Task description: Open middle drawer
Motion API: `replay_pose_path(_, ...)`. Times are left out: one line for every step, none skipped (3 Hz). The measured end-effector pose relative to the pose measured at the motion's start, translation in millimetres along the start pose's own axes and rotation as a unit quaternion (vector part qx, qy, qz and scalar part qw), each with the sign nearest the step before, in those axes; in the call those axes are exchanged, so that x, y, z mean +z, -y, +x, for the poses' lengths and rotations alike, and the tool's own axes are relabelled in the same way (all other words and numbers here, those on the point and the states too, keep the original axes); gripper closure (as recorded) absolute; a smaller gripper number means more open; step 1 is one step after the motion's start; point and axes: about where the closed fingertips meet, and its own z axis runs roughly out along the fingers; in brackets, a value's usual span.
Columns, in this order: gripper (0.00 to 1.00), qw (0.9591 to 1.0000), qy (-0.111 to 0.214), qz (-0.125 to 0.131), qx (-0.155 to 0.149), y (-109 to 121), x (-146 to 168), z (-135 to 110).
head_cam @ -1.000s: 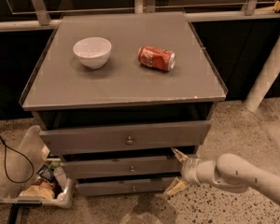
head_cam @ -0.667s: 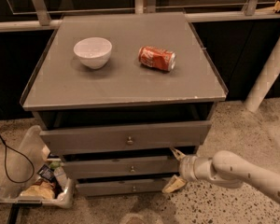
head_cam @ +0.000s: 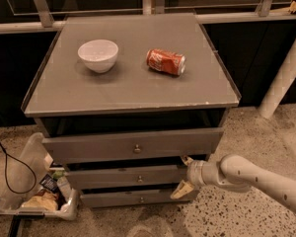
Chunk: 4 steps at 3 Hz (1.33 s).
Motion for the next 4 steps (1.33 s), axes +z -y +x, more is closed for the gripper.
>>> replay_pose_path(0.0, 1.0, 0.002, -0.001, -0.009, 4, 8, 5)
replay_pose_path(0.0, 0.9999, 0.003, 0.001, -0.014, 6, 15, 11)
replay_pose_path(0.0, 1.0, 0.008, -0.005, 0.0, 9, 22, 17)
replay_pose_path(0.18, 1.0, 0.008, -0.005, 0.001, 9, 22, 17)
